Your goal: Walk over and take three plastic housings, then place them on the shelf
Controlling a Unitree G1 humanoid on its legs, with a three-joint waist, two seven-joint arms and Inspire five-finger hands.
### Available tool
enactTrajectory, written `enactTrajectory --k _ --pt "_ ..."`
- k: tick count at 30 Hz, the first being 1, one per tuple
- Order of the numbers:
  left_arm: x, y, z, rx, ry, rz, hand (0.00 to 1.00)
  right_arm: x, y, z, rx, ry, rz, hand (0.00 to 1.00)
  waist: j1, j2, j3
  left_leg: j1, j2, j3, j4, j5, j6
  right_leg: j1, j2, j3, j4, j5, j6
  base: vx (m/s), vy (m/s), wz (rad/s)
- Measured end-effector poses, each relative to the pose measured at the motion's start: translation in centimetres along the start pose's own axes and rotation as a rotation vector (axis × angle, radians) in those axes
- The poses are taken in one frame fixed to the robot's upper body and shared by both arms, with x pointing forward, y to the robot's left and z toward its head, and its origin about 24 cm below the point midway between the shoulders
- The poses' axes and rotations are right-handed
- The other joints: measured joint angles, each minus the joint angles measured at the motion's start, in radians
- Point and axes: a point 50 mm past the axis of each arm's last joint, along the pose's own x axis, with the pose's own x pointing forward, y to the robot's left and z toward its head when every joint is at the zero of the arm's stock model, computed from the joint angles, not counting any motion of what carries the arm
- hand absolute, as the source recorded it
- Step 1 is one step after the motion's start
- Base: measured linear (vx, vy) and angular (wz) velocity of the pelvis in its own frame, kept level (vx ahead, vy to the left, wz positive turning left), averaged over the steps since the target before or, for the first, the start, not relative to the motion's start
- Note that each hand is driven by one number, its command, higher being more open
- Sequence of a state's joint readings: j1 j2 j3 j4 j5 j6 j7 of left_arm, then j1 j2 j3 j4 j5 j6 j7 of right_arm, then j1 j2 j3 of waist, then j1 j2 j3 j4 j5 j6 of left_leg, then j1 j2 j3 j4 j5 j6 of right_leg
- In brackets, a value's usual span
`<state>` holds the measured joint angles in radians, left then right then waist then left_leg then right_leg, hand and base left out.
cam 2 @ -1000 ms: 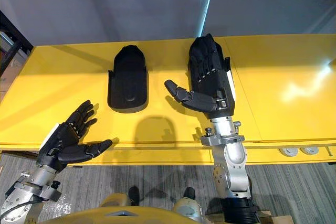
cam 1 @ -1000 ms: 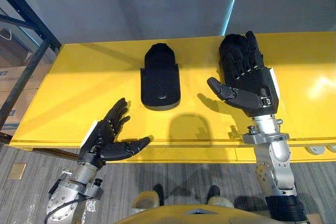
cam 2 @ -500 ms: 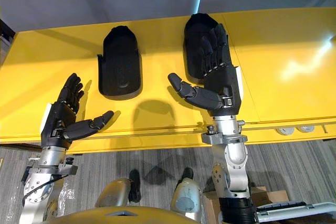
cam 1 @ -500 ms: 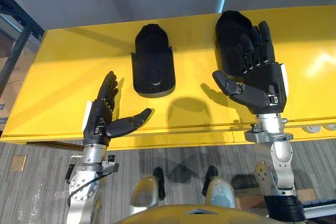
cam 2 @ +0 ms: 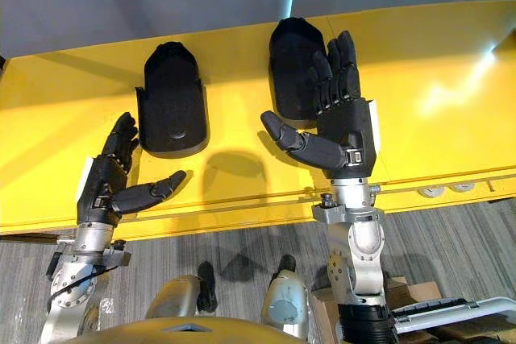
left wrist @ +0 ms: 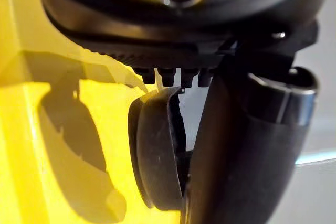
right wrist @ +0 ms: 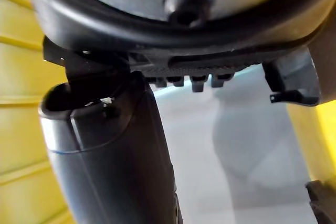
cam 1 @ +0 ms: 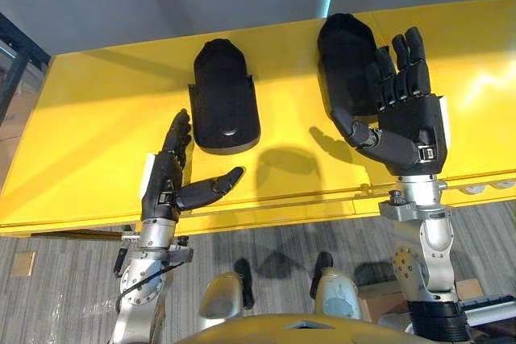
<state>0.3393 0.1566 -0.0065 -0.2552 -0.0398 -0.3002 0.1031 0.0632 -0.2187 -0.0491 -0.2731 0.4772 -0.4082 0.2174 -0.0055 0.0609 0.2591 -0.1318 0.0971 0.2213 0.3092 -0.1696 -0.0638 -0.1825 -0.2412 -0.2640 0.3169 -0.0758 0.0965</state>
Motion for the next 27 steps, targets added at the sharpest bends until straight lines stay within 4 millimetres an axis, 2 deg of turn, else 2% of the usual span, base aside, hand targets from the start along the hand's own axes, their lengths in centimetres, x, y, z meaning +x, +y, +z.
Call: enactTrajectory --k 11,17,27 --pt "0.5 0.5 -0.4 0.148 0.003 0.164 1.0 -0.1 0.1 -0.2 0.022 -0.004 -0.047 1.0 0.0 -0.012 0.007 0.019 0.001 0.008 0.003 -0.003 0.0 0.013 0.003 0.009 -0.004 0.003 0.002 0.0 0.001 -0.02" --pt "1.1 0.7 -0.9 0.167 0.018 0.243 1.0 -0.2 0.2 -0.2 0.024 -0.015 -0.066 1.0 -0.007 -0.018 0.011 0.009 0.009 0.021 0.036 -0.029 0.003 0.014 0.009 0.025 -0.008 0.006 0.008 -0.01 0.017 -0.08" --pt "1.9 0.7 -0.5 0.162 -0.003 0.286 1.0 -0.3 0.4 -0.3 0.038 -0.011 -0.087 1.0 -0.024 -0.022 0.014 0.005 0.015 0.03 0.037 -0.031 0.001 0.002 0.016 0.037 -0.008 0.007 0.009 0.0 -0.001 -0.03"
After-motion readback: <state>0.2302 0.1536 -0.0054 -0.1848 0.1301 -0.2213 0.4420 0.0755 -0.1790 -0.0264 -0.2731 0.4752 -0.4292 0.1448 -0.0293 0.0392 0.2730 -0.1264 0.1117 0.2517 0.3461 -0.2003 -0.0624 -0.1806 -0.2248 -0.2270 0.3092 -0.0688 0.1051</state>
